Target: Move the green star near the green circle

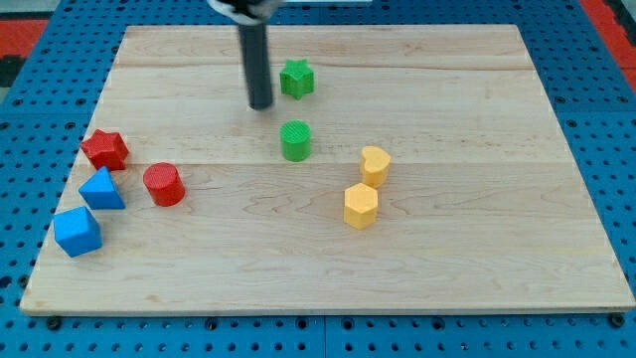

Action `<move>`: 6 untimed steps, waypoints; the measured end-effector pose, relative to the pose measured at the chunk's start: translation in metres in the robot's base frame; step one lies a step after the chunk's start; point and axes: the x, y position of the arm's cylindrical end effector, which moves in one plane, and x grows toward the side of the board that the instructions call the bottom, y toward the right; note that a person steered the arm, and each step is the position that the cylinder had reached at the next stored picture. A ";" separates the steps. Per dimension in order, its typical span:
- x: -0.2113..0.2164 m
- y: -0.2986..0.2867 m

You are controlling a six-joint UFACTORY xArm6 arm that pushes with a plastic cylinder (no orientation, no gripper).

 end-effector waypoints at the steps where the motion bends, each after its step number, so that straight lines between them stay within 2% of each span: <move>1: -0.047 0.045; 2: -0.035 0.112; 3: 0.018 0.103; 4: 0.043 0.119; 5: 0.068 0.234; 6: 0.179 0.233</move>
